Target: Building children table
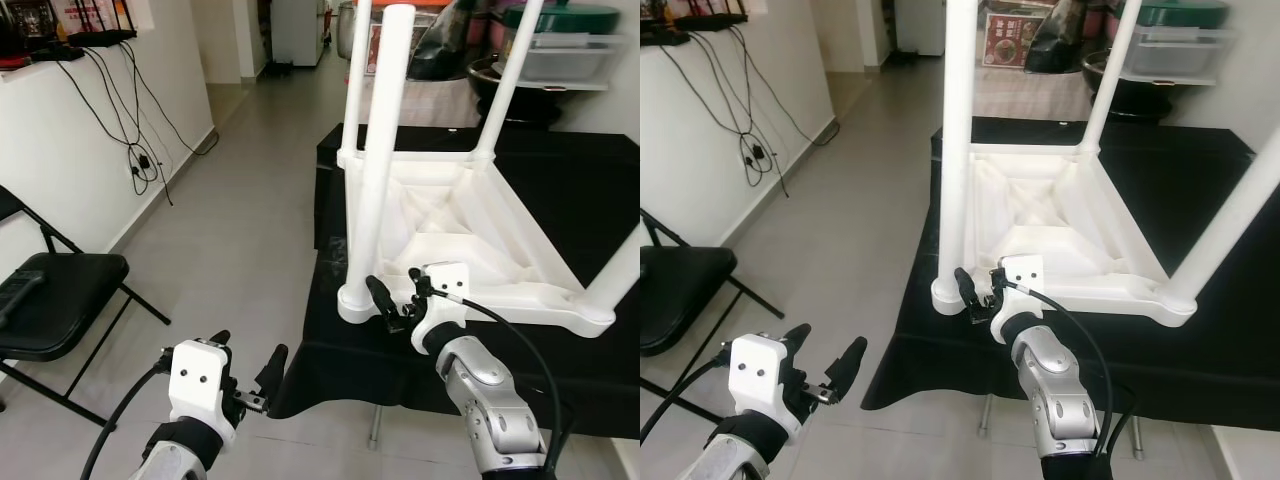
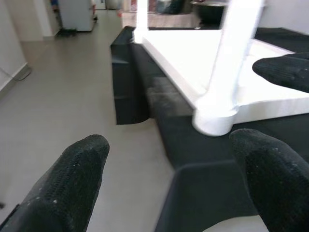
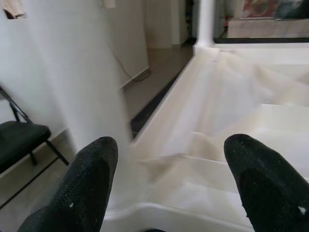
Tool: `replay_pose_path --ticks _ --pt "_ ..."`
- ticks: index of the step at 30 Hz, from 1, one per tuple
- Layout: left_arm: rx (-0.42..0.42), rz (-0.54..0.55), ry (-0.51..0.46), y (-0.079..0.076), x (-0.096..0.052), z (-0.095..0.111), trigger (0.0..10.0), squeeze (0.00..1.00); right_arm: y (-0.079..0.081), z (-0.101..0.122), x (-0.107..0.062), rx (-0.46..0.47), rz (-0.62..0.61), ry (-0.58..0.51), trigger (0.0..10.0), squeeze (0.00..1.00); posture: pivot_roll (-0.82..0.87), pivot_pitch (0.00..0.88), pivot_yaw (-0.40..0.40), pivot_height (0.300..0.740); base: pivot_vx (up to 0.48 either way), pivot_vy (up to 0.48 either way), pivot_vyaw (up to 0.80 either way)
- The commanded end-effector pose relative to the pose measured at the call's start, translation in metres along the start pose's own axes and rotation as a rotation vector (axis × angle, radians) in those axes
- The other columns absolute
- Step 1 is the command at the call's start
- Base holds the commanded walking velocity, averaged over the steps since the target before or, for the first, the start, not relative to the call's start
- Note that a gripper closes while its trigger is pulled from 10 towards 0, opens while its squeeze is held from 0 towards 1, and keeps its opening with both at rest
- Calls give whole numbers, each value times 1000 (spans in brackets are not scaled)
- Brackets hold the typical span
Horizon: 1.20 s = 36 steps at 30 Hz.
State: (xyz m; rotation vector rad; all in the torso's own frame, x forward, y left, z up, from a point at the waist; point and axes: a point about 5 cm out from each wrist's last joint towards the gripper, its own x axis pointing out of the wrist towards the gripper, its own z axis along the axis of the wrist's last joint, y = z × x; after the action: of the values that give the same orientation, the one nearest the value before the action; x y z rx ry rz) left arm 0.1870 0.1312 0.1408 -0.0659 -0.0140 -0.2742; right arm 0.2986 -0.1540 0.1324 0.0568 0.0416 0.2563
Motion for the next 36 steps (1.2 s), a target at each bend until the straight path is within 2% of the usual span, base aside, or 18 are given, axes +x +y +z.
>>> replay_pose_path --ticks 1,10,15,25,29,32,36 --pt "-9 -19 18 -2 0 -3 10000 0 -6 4 -1 4 -20 -11 10000 0 3 32 -25 740 0 -465 0" --pt "-17 -19 17 -1 1 -3 10000 0 -9 4 -1 23 -34 -12 10000 0 -3 29 -19 740 0 -435 0" --pt "-15 5 15 3 2 -3 10000 0 -7 4 0 17 -17 -12 10000 0 0 29 -19 740 0 0 0" --pt "-18 38 6 10 4 -1 10000 0 4 8 2 -60 63 -34 10000 0 0 28 -17 740 0 0 0" --pt "4 105 -2 21 8 0 10000 0 6 8 3 -109 78 -26 10000 0 -5 26 -20 740 0 0 0" --pt "9 120 -4 23 9 0 10000 0 7 8 3 -118 81 -21 10000 0 -5 26 -20 740 0 0 0" --pt "21 147 -4 27 11 0 10000 0 10 5 5 -137 122 8 10000 0 -10 23 -18 740 0 0 -800"
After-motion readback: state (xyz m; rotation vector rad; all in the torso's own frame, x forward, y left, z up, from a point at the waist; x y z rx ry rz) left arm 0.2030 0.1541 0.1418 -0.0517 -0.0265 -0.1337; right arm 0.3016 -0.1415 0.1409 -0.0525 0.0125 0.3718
